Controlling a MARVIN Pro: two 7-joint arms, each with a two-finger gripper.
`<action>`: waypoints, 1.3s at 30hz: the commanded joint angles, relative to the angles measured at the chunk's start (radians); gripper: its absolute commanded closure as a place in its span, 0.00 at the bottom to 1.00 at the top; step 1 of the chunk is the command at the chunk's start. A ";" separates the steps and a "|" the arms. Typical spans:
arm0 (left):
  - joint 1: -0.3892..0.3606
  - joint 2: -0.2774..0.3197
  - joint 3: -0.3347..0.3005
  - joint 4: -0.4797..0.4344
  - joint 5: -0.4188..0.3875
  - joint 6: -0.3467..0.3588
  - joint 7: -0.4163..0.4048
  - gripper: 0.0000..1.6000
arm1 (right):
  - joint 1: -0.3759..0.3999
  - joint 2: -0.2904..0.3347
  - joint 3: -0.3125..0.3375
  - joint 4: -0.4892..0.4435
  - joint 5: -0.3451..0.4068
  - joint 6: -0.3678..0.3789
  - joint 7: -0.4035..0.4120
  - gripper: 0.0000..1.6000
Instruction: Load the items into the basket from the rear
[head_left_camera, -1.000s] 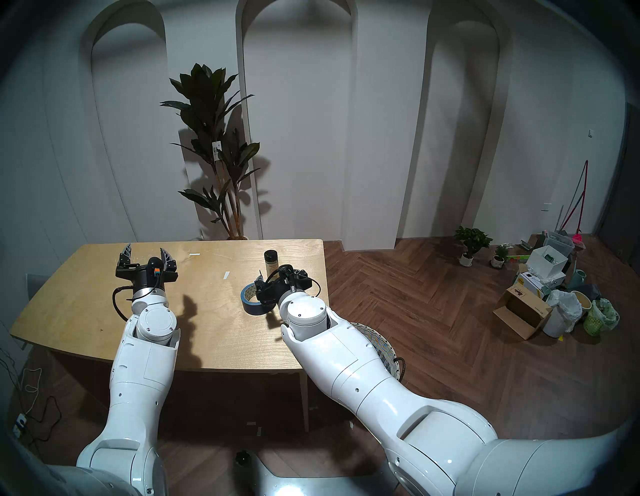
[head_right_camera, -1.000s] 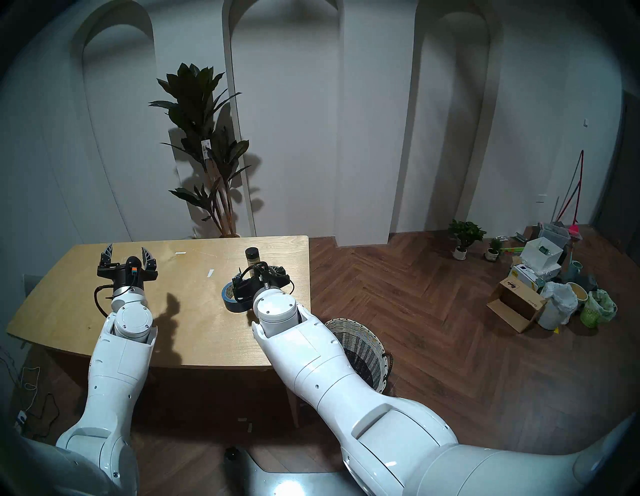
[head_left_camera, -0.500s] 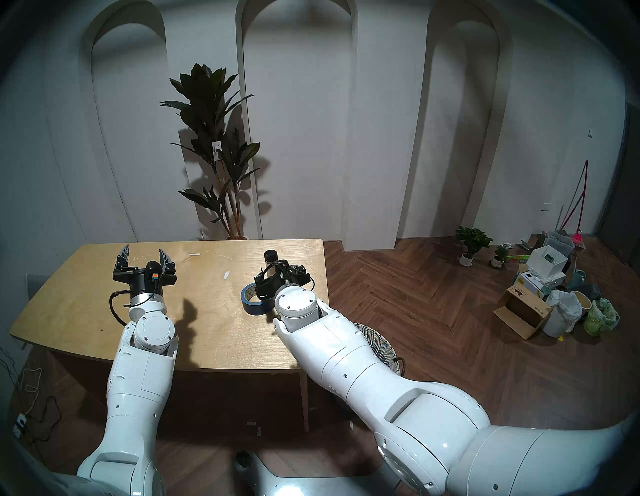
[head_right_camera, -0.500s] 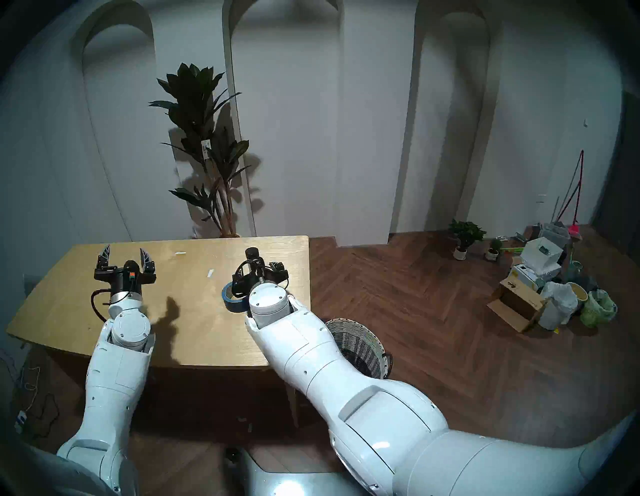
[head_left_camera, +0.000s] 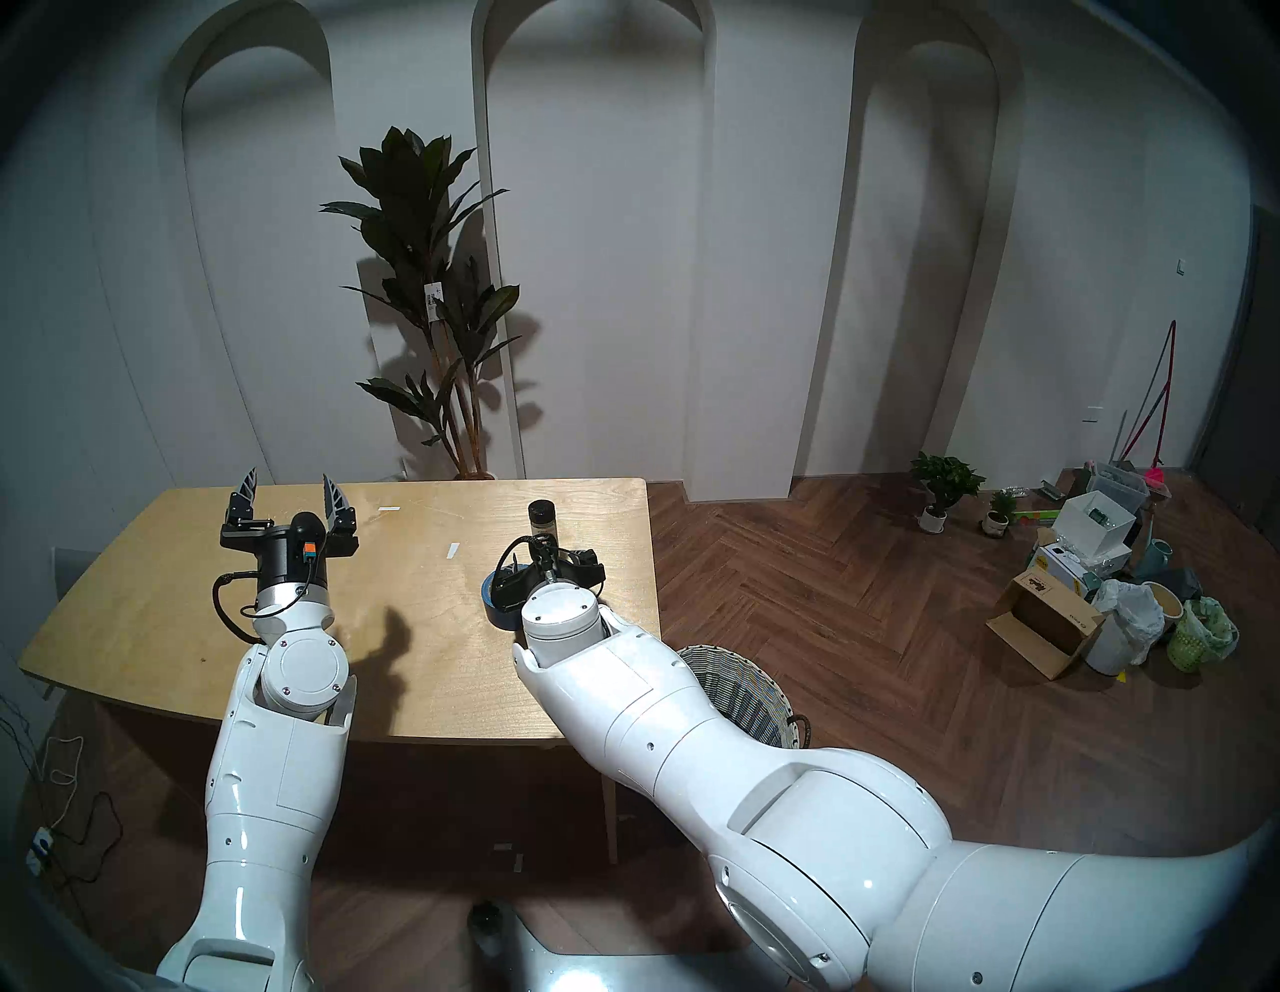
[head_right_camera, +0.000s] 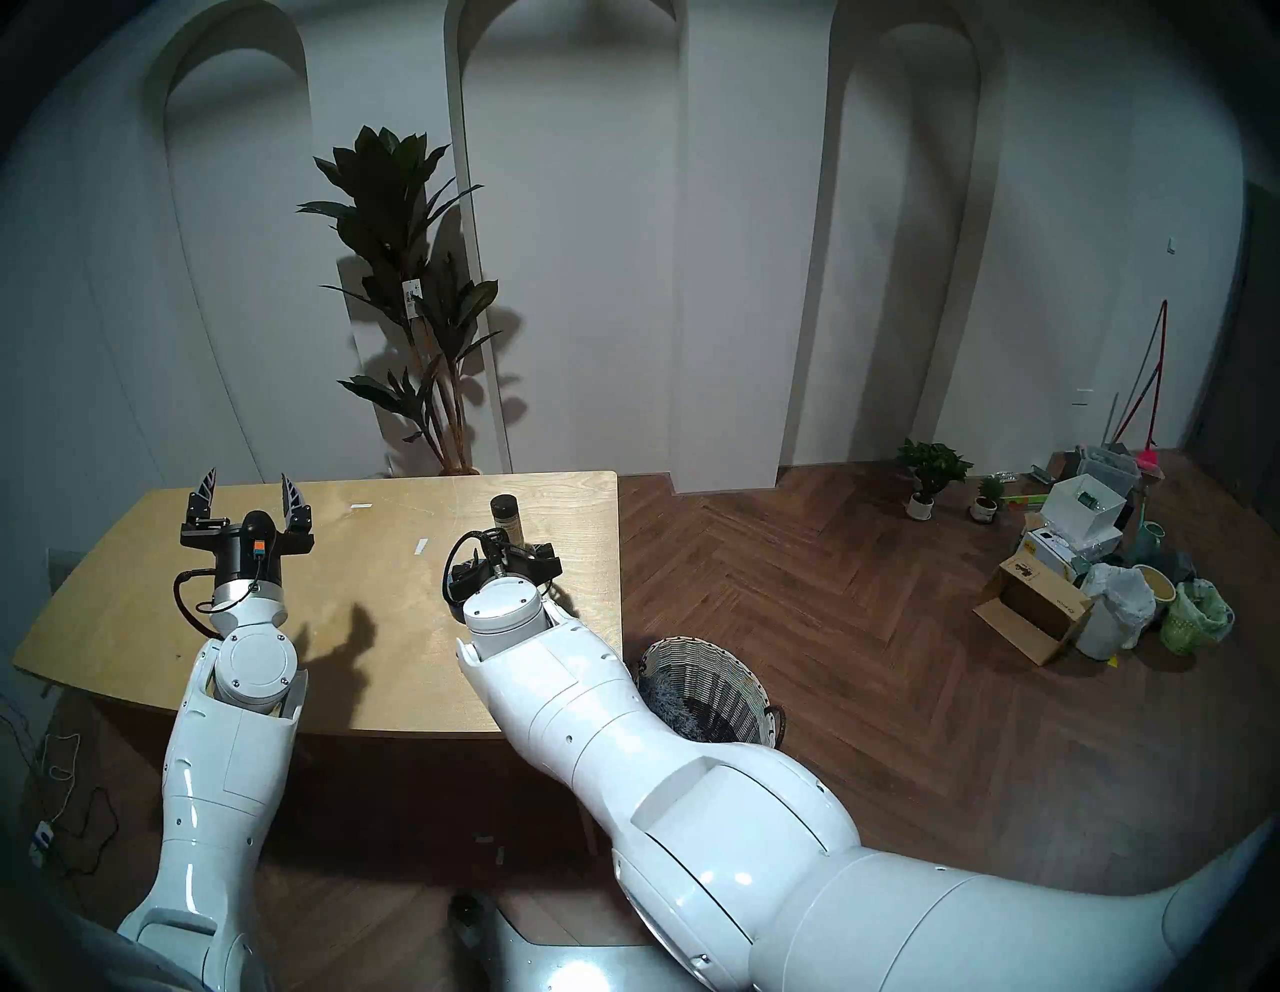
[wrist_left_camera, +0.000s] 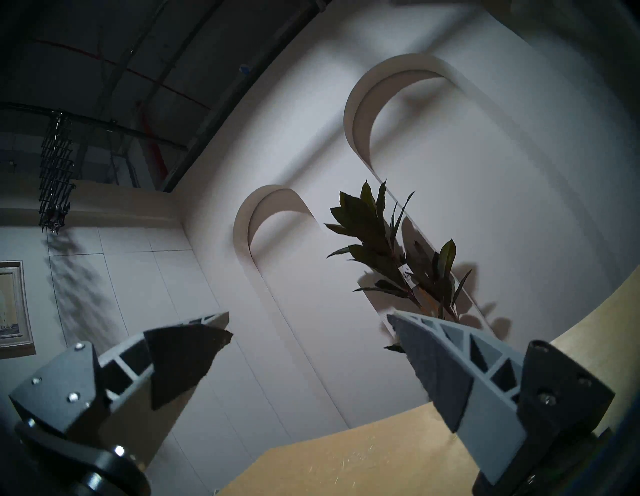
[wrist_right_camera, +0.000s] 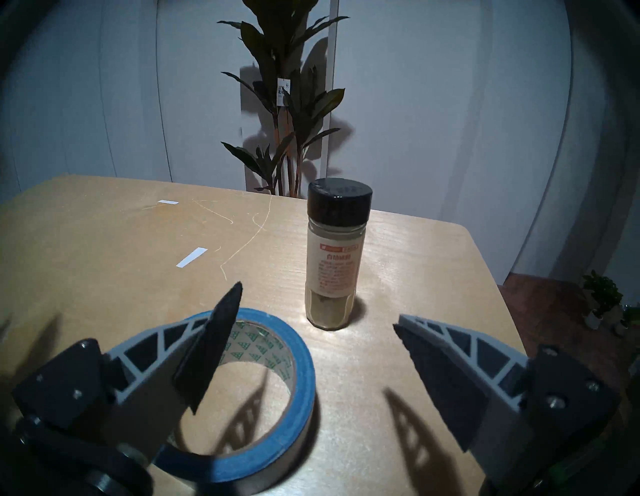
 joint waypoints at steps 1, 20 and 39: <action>0.056 -0.003 0.003 -0.120 -0.003 -0.015 -0.007 0.00 | 0.064 -0.049 0.027 -0.021 0.046 0.037 -0.065 0.00; 0.194 0.016 -0.042 -0.296 -0.024 0.034 -0.090 0.00 | 0.077 -0.049 -0.022 -0.030 0.282 0.195 -0.191 0.00; 0.302 0.015 -0.066 -0.432 -0.096 0.140 -0.215 0.00 | 0.088 -0.049 -0.100 -0.006 0.598 0.236 -0.301 0.00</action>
